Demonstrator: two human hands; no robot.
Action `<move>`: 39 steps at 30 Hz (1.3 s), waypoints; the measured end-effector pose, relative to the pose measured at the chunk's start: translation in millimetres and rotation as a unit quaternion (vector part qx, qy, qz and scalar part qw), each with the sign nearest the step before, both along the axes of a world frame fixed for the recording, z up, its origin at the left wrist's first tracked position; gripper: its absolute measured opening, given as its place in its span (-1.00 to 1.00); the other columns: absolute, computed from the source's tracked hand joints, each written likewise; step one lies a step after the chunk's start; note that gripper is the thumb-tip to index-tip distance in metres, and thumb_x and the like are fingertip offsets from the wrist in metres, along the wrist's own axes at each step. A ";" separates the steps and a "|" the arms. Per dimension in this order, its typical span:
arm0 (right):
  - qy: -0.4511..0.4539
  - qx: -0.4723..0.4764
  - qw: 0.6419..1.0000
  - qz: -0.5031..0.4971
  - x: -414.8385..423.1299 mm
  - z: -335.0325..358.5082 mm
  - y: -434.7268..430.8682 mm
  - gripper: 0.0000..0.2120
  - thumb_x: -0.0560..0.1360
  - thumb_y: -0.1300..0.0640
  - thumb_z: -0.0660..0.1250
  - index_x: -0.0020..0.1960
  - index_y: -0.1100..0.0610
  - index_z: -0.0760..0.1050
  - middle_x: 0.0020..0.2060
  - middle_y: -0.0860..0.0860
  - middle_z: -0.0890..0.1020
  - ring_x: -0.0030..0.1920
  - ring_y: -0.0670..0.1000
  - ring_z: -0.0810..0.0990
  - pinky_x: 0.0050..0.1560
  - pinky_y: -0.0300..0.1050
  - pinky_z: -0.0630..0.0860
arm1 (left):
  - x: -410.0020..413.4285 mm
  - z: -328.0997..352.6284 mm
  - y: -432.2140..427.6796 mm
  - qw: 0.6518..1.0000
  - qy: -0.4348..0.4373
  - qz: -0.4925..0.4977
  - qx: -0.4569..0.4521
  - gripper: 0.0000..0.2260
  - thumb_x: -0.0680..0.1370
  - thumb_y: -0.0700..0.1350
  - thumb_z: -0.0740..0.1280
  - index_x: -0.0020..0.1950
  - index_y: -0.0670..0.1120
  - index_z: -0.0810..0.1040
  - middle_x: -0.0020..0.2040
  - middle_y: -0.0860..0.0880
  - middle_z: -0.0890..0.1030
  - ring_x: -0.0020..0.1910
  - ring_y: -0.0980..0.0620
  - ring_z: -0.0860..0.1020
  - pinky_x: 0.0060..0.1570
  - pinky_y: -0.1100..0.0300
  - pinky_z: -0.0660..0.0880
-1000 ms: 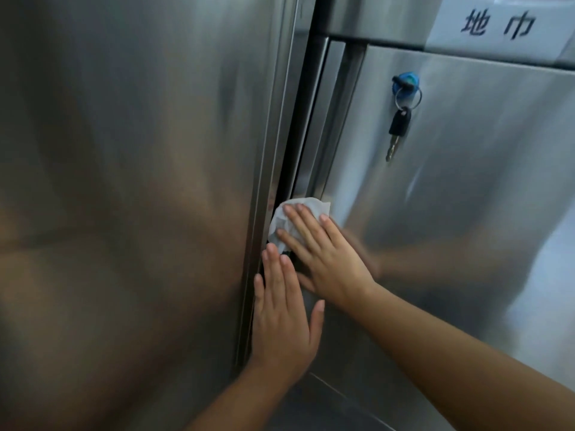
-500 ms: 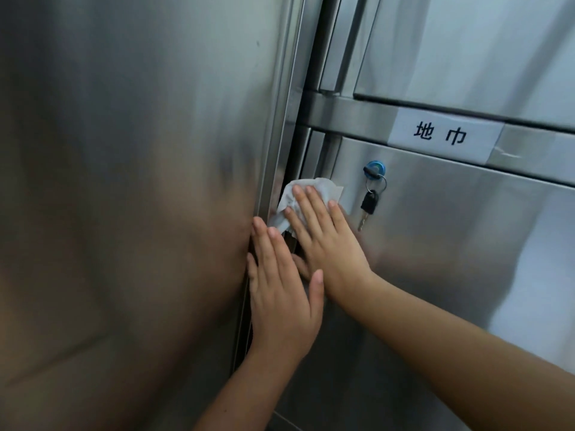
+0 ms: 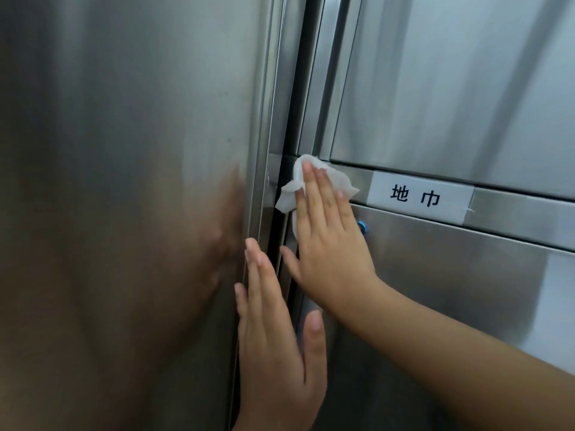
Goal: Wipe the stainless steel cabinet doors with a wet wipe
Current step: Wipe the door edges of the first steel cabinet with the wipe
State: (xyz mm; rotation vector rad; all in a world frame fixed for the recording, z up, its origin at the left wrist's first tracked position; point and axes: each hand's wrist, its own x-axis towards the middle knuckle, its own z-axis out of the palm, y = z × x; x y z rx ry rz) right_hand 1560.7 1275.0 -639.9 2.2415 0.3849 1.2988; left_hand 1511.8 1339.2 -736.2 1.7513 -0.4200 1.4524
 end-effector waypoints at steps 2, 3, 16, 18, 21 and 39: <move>0.008 0.022 1.000 0.001 5.7 20.7 -5.3 -0.24 0.58 -0.19 -0.12 0.38 0.37 -0.40 0.31 0.31 -0.49 0.34 0.24 -0.49 0.29 0.11 -0.46 | 4.5 4.9 1.2 0.999 -0.003 0.028 0.031 -0.46 0.63 0.11 -0.10 0.49 -0.20 -0.03 0.51 -0.15 0.05 0.50 -0.03 0.02 0.45 0.16 -0.09; 0.015 0.028 1.000 0.000 9.0 30.9 -7.9 -0.24 0.58 -0.20 -0.13 0.39 0.36 -0.40 0.31 0.29 -0.50 0.37 0.24 -0.47 0.30 0.11 -0.45 | 8.0 8.6 2.2 0.998 -0.003 0.044 0.049 -0.47 0.64 0.10 -0.11 0.48 -0.22 0.00 0.50 -0.18 0.07 0.50 -0.06 0.03 0.44 0.13 -0.08; 0.080 -0.155 0.983 0.050 21.2 178.8 -46.1 -0.31 0.54 -0.26 -0.22 0.52 0.13 -0.25 0.50 0.09 -0.25 0.48 0.12 -0.30 0.43 0.06 -0.30 | 46.6 138.6 -6.1 0.979 -0.033 0.171 0.107 -0.50 0.54 -0.05 0.09 0.41 -0.29 0.21 0.44 -0.26 0.22 0.47 -0.17 0.07 0.39 -0.07 -0.07; 0.112 -0.220 0.967 0.059 18.8 170.8 -55.3 -0.34 0.55 -0.24 -0.21 0.53 0.09 -0.19 0.50 0.06 -0.21 0.49 0.14 -0.27 0.41 0.10 -0.35 | 50.2 151.7 -1.2 0.975 -0.024 0.194 0.104 -0.47 0.54 -0.03 0.08 0.42 -0.32 0.21 0.45 -0.30 0.20 0.46 -0.22 0.09 0.39 -0.09 -0.06; 0.154 -0.273 0.948 0.056 14.2 153.9 -63.4 -0.38 0.57 -0.24 -0.15 0.54 0.02 -0.13 0.50 0.02 -0.21 0.47 0.14 -0.29 0.30 0.13 -0.46 | 53.1 162.5 8.1 0.970 -0.006 0.217 0.111 -0.45 0.54 -0.01 0.08 0.42 -0.35 0.21 0.44 -0.33 0.19 0.45 -0.26 0.11 0.37 -0.17 0.04; 0.123 -0.286 0.948 0.058 24.7 153.2 -59.0 -0.38 0.56 -0.27 -0.05 0.53 -0.05 -0.09 0.45 0.10 -0.25 0.42 0.19 -0.34 0.33 0.20 -0.37 | 61.1 162.9 36.1 0.968 0.018 0.182 0.170 -0.41 0.54 0.00 0.08 0.44 -0.35 0.11 0.47 -0.31 0.08 0.46 -0.24 0.10 0.32 -0.19 0.11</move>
